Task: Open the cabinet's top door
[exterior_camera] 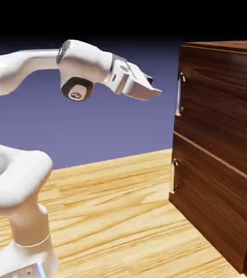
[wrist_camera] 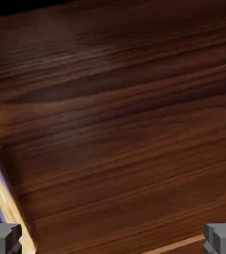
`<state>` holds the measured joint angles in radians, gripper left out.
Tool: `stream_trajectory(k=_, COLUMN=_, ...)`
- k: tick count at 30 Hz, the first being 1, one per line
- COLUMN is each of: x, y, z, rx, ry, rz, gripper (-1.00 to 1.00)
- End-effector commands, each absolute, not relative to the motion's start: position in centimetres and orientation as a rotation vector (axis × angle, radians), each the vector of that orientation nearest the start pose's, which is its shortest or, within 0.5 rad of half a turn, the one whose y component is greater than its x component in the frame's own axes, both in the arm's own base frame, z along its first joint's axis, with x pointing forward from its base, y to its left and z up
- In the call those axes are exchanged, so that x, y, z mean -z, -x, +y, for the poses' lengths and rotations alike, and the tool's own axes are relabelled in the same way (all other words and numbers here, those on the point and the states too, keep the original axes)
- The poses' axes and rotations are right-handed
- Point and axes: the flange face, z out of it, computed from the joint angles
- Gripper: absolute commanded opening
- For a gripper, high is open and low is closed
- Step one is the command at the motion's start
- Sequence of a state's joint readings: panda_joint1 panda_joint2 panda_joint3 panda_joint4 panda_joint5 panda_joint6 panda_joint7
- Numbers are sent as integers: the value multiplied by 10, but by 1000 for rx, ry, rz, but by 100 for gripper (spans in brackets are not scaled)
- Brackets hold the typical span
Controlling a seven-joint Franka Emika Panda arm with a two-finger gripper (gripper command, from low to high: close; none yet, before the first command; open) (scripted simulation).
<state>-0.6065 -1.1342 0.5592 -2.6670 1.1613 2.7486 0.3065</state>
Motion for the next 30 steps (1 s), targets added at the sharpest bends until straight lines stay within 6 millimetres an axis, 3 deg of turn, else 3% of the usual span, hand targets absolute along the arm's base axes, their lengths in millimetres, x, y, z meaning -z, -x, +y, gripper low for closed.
stream_trajectory(k=1, x=-623, y=-303, z=17, rx=1435, ry=1859, rz=1170, gripper=0)
stream_trajectory(k=8, x=-624, y=-304, z=52, rx=1533, ry=1779, rz=1096, gripper=0)
stream_trajectory(k=15, x=-606, y=-325, z=84, rx=1627, ry=1738, rz=997, gripper=0)
stream_trajectory(k=23, x=-564, y=-369, z=104, rx=1721, ry=1734, rz=873, gripper=0)
stream_trajectory(k=30, x=-513, y=-417, z=96, rx=1789, ry=1756, rz=774, gripper=0)
